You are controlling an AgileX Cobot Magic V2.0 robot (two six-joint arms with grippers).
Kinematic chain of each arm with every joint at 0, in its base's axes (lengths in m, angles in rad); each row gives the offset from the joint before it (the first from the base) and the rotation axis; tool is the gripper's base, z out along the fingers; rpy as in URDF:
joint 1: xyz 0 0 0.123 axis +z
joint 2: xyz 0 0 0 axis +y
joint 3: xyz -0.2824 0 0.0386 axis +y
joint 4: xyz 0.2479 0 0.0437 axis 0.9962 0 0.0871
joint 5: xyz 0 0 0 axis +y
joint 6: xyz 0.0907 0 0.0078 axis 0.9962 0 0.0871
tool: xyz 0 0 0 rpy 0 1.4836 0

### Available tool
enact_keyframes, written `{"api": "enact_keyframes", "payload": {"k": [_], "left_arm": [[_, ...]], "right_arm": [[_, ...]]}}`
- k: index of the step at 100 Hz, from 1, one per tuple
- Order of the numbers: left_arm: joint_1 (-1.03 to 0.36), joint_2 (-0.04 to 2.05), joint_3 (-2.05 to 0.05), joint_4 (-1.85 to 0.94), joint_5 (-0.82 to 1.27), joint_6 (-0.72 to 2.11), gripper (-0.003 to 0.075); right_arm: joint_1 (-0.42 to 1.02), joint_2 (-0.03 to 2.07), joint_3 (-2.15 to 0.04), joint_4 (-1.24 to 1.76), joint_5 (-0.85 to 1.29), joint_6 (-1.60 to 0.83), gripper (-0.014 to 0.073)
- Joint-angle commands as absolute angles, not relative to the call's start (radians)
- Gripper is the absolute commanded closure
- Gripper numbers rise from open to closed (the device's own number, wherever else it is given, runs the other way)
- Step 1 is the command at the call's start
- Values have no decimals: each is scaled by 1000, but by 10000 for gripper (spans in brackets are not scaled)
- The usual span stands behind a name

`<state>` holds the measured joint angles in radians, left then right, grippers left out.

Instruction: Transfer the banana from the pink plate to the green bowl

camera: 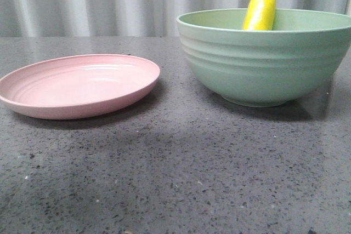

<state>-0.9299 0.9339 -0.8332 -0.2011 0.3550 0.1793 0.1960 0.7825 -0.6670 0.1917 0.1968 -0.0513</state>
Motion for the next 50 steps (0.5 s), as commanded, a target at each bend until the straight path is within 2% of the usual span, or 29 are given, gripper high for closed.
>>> {"api": "enact_keyframes", "payload": {"k": [1,25,50], "left_arm": [[-932,827,-775,-203,173,180,741],[-932,592,-541,-202,30,180,741],[-932,407,-393,-202,13,180,741]], "right_arm": [[198,686,-585,166,33,-59,657],[198,380,-345,140,-64,-59,657],[197,131,-248,113,-74,-59,657]]}}
